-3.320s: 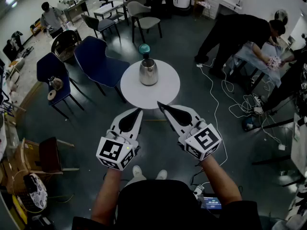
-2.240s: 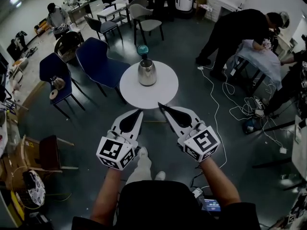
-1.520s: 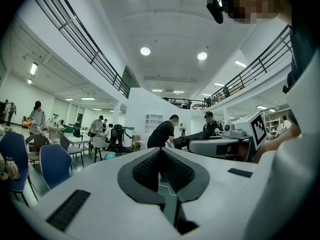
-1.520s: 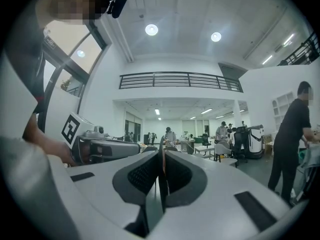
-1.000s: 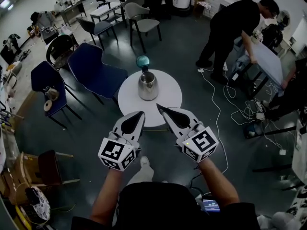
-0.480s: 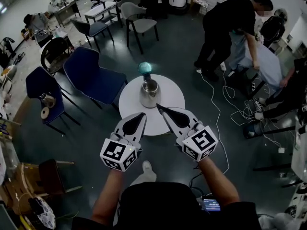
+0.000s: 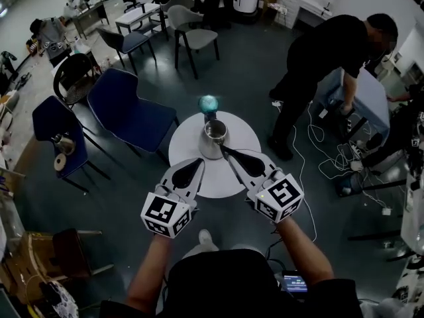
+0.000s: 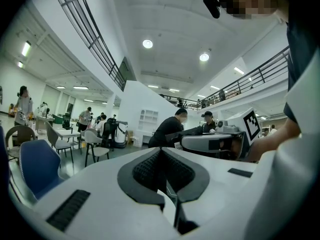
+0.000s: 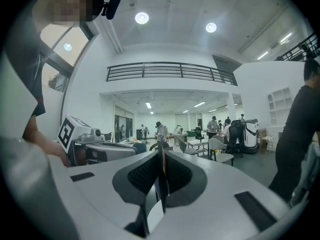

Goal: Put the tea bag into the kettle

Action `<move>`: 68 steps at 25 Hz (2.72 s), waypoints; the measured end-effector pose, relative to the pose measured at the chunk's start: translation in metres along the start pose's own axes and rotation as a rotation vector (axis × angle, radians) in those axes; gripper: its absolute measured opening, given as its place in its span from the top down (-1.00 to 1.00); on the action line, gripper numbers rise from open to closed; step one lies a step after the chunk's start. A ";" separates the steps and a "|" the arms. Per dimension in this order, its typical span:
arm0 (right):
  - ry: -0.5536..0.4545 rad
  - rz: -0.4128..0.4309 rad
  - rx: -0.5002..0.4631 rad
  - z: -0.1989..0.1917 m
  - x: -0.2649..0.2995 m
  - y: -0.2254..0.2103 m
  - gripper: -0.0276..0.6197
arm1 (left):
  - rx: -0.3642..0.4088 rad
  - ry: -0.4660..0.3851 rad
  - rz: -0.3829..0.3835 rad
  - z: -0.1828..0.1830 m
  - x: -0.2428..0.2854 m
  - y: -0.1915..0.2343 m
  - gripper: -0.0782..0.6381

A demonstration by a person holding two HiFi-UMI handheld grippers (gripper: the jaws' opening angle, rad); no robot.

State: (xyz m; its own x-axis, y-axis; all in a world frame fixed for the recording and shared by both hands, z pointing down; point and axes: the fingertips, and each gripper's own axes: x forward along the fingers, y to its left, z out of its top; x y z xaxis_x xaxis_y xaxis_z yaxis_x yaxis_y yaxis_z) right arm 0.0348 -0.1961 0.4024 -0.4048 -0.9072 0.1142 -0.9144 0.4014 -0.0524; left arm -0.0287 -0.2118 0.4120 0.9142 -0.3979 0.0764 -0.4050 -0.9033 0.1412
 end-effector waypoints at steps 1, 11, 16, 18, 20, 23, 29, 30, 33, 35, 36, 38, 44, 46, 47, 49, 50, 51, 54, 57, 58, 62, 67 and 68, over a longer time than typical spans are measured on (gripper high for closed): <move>0.002 -0.001 -0.001 0.000 0.004 -0.001 0.81 | -0.002 -0.002 -0.001 0.001 0.000 0.004 0.74; 0.028 -0.016 0.004 -0.006 0.031 -0.021 0.81 | -0.019 0.007 -0.002 -0.002 0.010 0.030 0.74; 0.042 -0.010 0.002 -0.009 0.036 -0.032 0.81 | -0.038 0.010 0.004 -0.009 0.014 0.032 0.74; 0.044 -0.002 -0.002 -0.012 0.037 -0.034 0.81 | -0.044 0.012 0.017 -0.013 0.014 0.033 0.74; 0.044 0.007 0.004 -0.015 0.039 -0.040 0.81 | -0.051 0.009 0.034 -0.015 0.017 0.035 0.74; 0.059 0.023 0.006 -0.020 0.045 -0.055 0.81 | -0.057 0.003 0.056 -0.013 0.029 0.040 0.74; 0.090 0.071 -0.004 -0.023 0.054 -0.090 0.81 | -0.065 -0.004 0.107 -0.010 0.058 0.040 0.74; 0.097 0.081 -0.008 -0.024 0.057 -0.095 0.81 | -0.066 -0.005 0.114 -0.011 0.061 0.040 0.74; 0.118 0.109 -0.030 -0.028 0.069 -0.106 0.81 | -0.071 -0.015 0.132 -0.011 0.068 0.045 0.74; 0.132 0.125 -0.048 -0.029 0.078 -0.114 0.81 | -0.077 -0.035 0.147 -0.006 0.072 0.050 0.74; 0.140 0.133 -0.055 -0.030 0.082 -0.118 0.81 | -0.075 -0.041 0.156 -0.004 0.075 0.051 0.74; 0.158 0.151 -0.066 -0.033 0.088 -0.127 0.81 | -0.071 -0.042 0.176 -0.004 0.082 0.052 0.74; 0.220 0.206 -0.104 -0.052 0.113 -0.146 0.81 | -0.090 -0.041 0.250 -0.012 0.095 0.067 0.74; 0.246 0.225 -0.132 -0.060 0.121 -0.153 0.81 | -0.091 -0.043 0.275 -0.014 0.099 0.071 0.74; 0.259 0.232 -0.149 -0.064 0.124 -0.156 0.81 | -0.090 -0.043 0.288 -0.014 0.102 0.073 0.74; 0.286 0.248 -0.183 -0.071 0.132 -0.162 0.81 | -0.084 -0.037 0.312 -0.016 0.107 0.077 0.74; 0.302 0.257 -0.201 -0.074 0.137 -0.164 0.81 | -0.084 -0.035 0.323 -0.016 0.109 0.079 0.74; 0.321 0.265 -0.222 -0.078 0.142 -0.166 0.81 | -0.085 -0.034 0.334 -0.017 0.110 0.081 0.74; 0.385 0.289 -0.302 -0.094 0.155 -0.169 0.81 | -0.093 -0.030 0.367 -0.023 0.110 0.086 0.74; 0.446 0.318 -0.352 -0.112 0.166 -0.174 0.81 | -0.103 -0.024 0.396 -0.029 0.112 0.093 0.74; 0.464 0.325 -0.361 -0.117 0.170 -0.176 0.81 | -0.107 -0.022 0.407 -0.030 0.112 0.096 0.74; 0.529 0.345 -0.394 -0.140 0.185 -0.186 0.81 | -0.115 -0.024 0.434 -0.034 0.116 0.102 0.74; 0.612 0.371 -0.461 -0.171 0.202 -0.191 0.81 | -0.111 -0.017 0.454 -0.036 0.118 0.106 0.74; 0.627 0.376 -0.474 -0.176 0.205 -0.191 0.81 | -0.116 -0.017 0.454 -0.036 0.119 0.106 0.74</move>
State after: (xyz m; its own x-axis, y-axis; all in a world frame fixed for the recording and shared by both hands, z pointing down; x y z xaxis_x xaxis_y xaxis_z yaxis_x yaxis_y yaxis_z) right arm 0.1264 -0.4367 0.6104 -0.4789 -0.5240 0.7044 -0.5683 0.7966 0.2062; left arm 0.0367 -0.3493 0.4715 0.6442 -0.7520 0.1395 -0.7616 -0.6140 0.2071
